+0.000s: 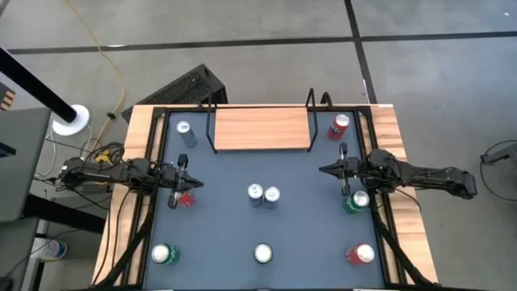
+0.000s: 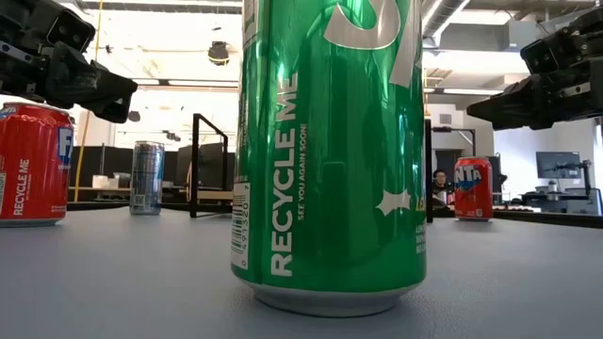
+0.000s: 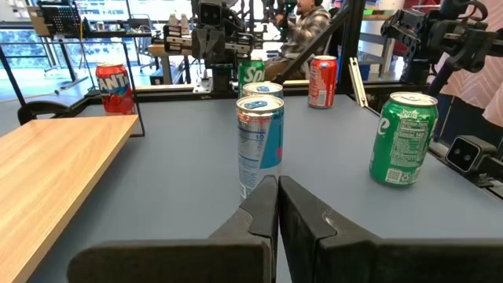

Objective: Place canned beverage on shelf

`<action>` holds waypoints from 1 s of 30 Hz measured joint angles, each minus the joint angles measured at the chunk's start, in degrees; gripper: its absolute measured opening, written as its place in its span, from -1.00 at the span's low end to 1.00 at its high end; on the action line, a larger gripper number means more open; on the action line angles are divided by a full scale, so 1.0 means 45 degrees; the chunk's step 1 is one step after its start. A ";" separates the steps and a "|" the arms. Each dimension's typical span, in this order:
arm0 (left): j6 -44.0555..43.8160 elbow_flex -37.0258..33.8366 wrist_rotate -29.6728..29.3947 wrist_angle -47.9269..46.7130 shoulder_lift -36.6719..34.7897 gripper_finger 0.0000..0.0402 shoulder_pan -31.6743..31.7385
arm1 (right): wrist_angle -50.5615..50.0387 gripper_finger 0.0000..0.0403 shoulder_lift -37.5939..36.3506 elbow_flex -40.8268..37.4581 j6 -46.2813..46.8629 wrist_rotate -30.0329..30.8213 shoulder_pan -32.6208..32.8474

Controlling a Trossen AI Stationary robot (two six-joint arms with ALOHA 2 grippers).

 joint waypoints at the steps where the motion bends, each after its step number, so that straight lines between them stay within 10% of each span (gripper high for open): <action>1: 0.0003 -0.0003 0.0000 0.0000 0.0000 -1.00 0.0000 | 0.0000 -1.00 0.0000 0.0000 0.0000 0.0004 -0.0004; 30: 0.0000 -0.0003 -0.0102 -0.0026 0.0002 -1.00 0.0000 | -0.0006 -1.00 0.0083 -0.0005 -0.0003 0.0147 0.0000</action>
